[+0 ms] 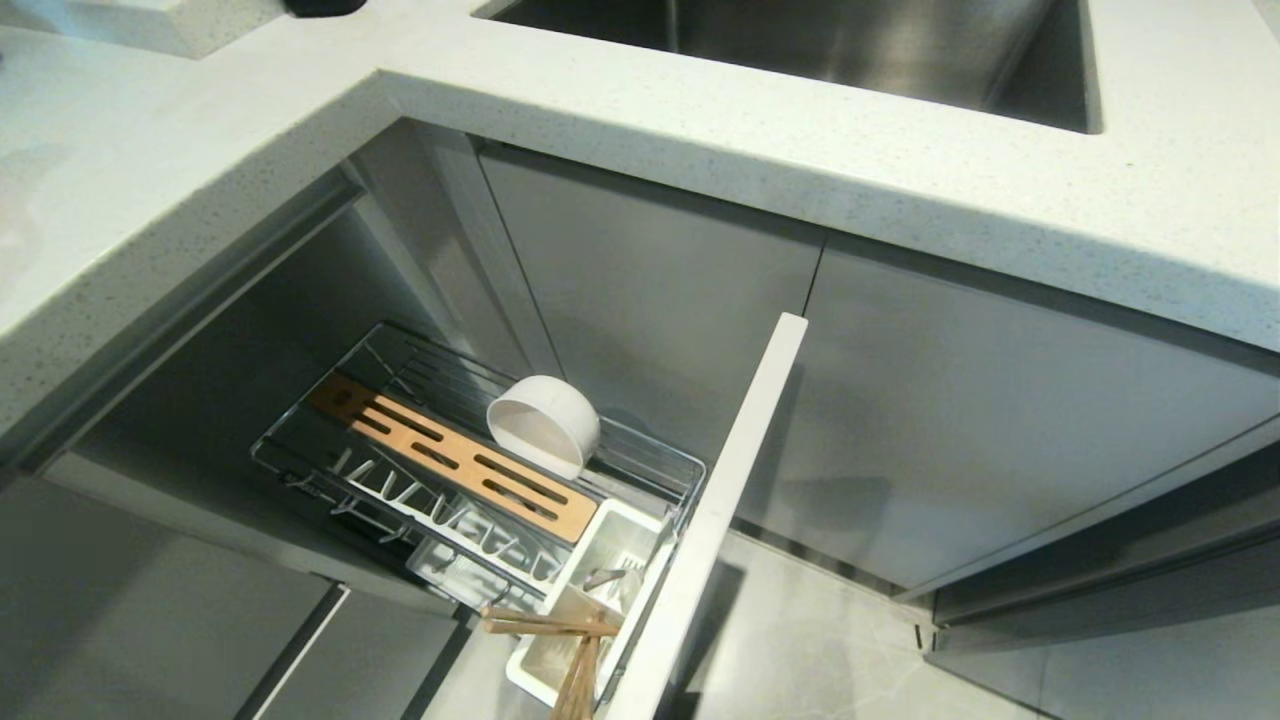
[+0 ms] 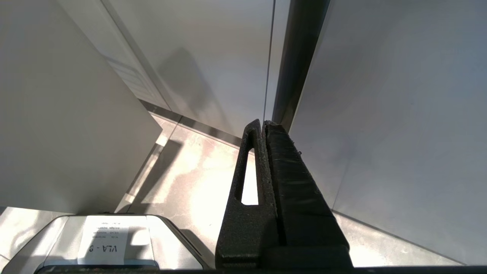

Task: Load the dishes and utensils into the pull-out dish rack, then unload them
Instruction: Pick up the fork and place it in the cupboard

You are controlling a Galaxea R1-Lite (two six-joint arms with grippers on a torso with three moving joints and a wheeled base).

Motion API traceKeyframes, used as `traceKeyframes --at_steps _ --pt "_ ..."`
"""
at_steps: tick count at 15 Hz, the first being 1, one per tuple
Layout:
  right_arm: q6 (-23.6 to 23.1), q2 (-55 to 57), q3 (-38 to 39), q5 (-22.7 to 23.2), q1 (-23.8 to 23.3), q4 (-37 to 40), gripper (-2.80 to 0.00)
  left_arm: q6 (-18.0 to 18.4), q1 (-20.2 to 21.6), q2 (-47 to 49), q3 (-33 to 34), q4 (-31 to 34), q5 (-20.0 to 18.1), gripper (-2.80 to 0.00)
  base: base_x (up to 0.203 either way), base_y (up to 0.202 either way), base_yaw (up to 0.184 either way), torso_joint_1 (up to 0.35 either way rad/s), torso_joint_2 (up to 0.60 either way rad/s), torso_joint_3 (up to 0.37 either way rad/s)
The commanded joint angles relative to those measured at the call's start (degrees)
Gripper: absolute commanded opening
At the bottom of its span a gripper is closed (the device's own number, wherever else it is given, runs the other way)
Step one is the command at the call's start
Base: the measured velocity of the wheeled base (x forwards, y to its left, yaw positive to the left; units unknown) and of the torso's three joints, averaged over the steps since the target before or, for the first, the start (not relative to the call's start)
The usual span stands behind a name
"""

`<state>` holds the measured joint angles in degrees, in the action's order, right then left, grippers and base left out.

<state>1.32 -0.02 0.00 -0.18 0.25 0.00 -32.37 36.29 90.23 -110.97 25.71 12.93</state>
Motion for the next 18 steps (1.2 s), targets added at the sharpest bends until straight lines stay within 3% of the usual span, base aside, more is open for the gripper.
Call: traceKeyframes --at_steps 1,5,13,18 --pt "0.0 0.0 0.1 0.0 0.0 0.0 -2.8 3.1 1.3 2.0 -0.1 0.5 -1.7 0.0 0.0 0.0 0.0 0.0 0.0 0.0" --pt "0.0 0.0 0.1 0.0 0.0 0.0 -2.8 6.9 1.4 3.9 -0.2 2.9 -2.4 0.0 0.0 0.0 0.0 0.0 0.0 0.0" --pt "0.0 0.0 0.1 0.0 0.1 0.0 -2.8 9.0 2.0 5.7 -1.3 0.2 -2.6 0.0 0.0 0.0 0.0 0.0 0.0 0.0" --pt "0.0 0.0 0.1 0.0 0.0 0.0 -2.8 9.6 2.3 7.1 -1.3 -1.4 -8.1 0.0 0.0 0.0 0.0 0.0 0.0 0.0"
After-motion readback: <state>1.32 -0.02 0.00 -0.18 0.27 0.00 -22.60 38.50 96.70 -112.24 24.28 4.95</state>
